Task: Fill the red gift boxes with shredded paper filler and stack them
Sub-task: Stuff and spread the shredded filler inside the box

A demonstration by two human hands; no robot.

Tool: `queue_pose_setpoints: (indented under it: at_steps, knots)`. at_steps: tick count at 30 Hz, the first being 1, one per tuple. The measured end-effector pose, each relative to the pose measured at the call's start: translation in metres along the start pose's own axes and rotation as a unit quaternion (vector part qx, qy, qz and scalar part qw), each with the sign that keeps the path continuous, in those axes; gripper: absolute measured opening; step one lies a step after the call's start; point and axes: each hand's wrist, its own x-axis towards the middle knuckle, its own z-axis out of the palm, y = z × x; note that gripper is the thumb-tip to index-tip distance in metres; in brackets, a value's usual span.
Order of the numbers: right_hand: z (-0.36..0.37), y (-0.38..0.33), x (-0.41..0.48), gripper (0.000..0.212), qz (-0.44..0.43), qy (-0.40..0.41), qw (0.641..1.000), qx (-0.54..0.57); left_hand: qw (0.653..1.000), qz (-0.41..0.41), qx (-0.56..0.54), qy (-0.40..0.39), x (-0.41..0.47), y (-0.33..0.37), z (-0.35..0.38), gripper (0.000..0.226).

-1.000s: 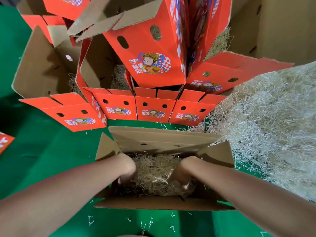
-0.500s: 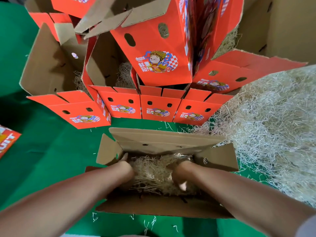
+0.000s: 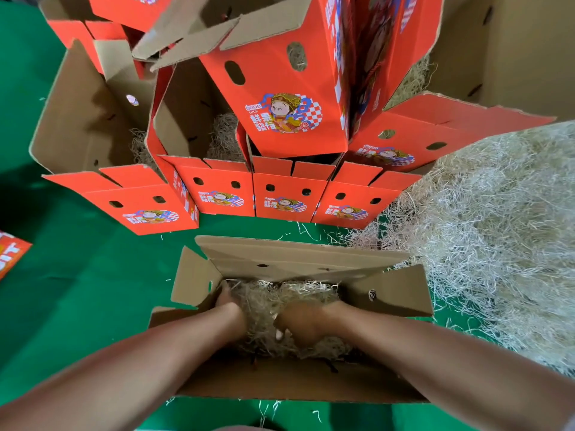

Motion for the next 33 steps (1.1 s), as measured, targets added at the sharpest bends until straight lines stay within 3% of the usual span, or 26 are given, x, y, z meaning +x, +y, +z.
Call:
queue_pose_setpoints:
  at_steps: [2, 4, 6, 8, 10, 13, 15, 17, 20, 22, 23, 25, 27, 29, 31, 33]
  knots:
    - [-0.003, 0.001, -0.007, 0.021, 0.017, 0.103, 0.995, 0.010, 0.998, -0.009, 0.057, 0.040, 0.001, 0.007, -0.007, 0.044]
    - [-0.005, 0.005, -0.007, 0.019, 0.076, 0.153, 0.985, -0.009, 0.991, 0.017, 0.018, 0.131, -0.005, 0.009, -0.023, 0.032]
    - [-0.006, 0.011, -0.007, 0.025, 0.124, 0.098, 0.986, -0.053, 0.967, 0.058, -0.045, 0.244, -0.014, 0.009, -0.037, 0.024]
    - [-0.003, 0.019, -0.005, 0.027, 0.111, -0.012, 0.987, -0.112, 0.936, 0.107, -0.108, 0.319, -0.014, 0.009, -0.039, 0.026]
    - [0.002, 0.024, -0.005, 0.034, 0.062, -0.088, 0.987, -0.118, 0.933, 0.161, -0.167, 0.277, -0.007, 0.010, -0.034, 0.053]
    - [0.009, 0.024, -0.003, 0.048, 0.028, -0.105, 0.991, -0.084, 0.965, 0.136, -0.200, 0.098, 0.008, 0.011, -0.019, 0.084]
    - [0.014, 0.026, -0.003, 0.046, 0.035, -0.154, 0.981, -0.113, 0.980, 0.111, -0.164, 0.028, 0.016, 0.009, -0.007, 0.078]
    - [0.017, 0.032, -0.005, 0.042, 0.064, -0.193, 0.970, -0.135, 0.990, 0.112, -0.079, 0.013, 0.017, 0.006, -0.003, 0.063]
    - [0.008, 0.041, -0.013, 0.039, 0.128, -0.206, 0.960, -0.137, 0.993, 0.110, -0.047, -0.018, 0.011, 0.002, -0.017, 0.060]
    - [0.000, 0.042, -0.014, 0.032, 0.131, -0.169, 0.968, -0.127, 0.992, 0.114, -0.018, 0.047, 0.004, 0.002, -0.030, 0.049]
    - [-0.004, 0.041, -0.015, 0.027, 0.118, -0.124, 0.978, -0.117, 0.985, 0.115, -0.015, 0.128, -0.001, 0.003, -0.035, 0.039]
    - [-0.008, 0.037, -0.014, 0.020, 0.108, 0.043, 0.992, -0.045, 0.943, 0.106, -0.067, 0.308, -0.006, 0.005, -0.039, 0.029]
    - [-0.004, 0.038, -0.011, 0.030, 0.075, 0.139, 0.987, -0.005, 0.915, 0.097, -0.161, 0.358, -0.002, 0.005, -0.034, 0.034]
    - [0.007, 0.040, -0.008, 0.045, 0.037, 0.066, 0.996, -0.042, 0.941, 0.095, -0.148, 0.291, -0.005, 0.001, -0.029, 0.035]
    - [0.016, 0.045, -0.008, 0.044, 0.083, -0.050, 0.985, -0.142, 0.983, 0.098, -0.080, 0.135, -0.006, -0.001, -0.020, 0.031]
    - [0.018, 0.051, -0.012, 0.036, 0.151, -0.099, 0.968, -0.172, 0.990, 0.138, -0.031, 0.026, -0.009, -0.010, -0.015, 0.032]
